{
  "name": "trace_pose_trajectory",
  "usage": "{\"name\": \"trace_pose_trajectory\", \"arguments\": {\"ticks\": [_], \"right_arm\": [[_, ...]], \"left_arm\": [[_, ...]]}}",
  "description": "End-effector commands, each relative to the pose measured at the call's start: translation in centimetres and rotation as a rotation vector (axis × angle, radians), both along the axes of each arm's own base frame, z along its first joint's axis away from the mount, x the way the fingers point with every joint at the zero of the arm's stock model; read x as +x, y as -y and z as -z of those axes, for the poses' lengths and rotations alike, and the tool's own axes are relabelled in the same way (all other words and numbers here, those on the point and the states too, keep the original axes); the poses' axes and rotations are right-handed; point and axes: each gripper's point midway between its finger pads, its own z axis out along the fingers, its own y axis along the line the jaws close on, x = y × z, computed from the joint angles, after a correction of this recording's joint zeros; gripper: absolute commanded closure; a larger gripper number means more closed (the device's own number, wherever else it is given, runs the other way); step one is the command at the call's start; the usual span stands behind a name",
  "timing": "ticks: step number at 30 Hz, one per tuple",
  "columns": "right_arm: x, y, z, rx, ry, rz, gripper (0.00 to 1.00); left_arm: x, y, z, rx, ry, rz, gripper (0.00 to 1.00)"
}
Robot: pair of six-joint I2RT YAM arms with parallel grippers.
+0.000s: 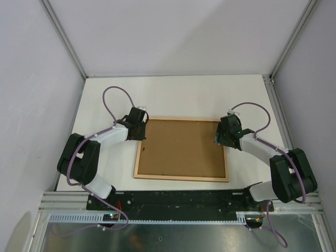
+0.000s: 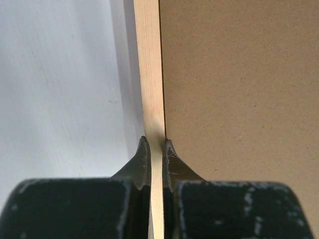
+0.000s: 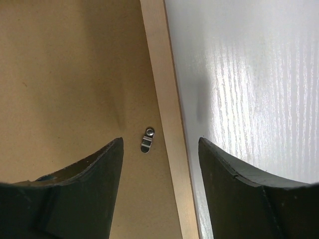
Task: Put the photo into the frame
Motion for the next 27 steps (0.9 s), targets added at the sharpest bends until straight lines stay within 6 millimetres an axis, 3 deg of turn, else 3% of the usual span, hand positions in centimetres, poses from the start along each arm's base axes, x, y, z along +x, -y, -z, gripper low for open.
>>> {"name": "trace_pose_trajectory", "arguments": {"ticks": [1,10,17,19,23,27], "right_arm": [[-0.1,0.3,0.3,-0.033,0.002,0.027,0.35],[-0.5,0.5,1.4,-0.080,-0.025,0.021,0.35],[-0.9,0.5,1.6,-0.079,-0.028,0.012,0.45],[-1.2,0.6,1.7,-0.072,-0.032,0.007,0.52],[-1.4,0.8,1.7,-0.043,-0.034,0.007,0.77],[-1.3,0.9,1.5,-0.029,-0.031,0.007,0.87]], "left_arm": [[0.6,-0.9,-0.2,0.038,0.005,-0.035,1.00],[0.7,-0.7,-0.4,0.012,0.006,-0.049,1.00],[0.6,-0.9,-0.3,0.011,-0.001,-0.063,1.00],[0.6,-1.1,-0.1,-0.009,-0.019,-0.099,1.00],[0.7,-1.4,0.3,-0.045,-0.048,-0.145,1.00],[0.7,-1.3,0.4,-0.056,-0.059,-0.148,1.00]]}}
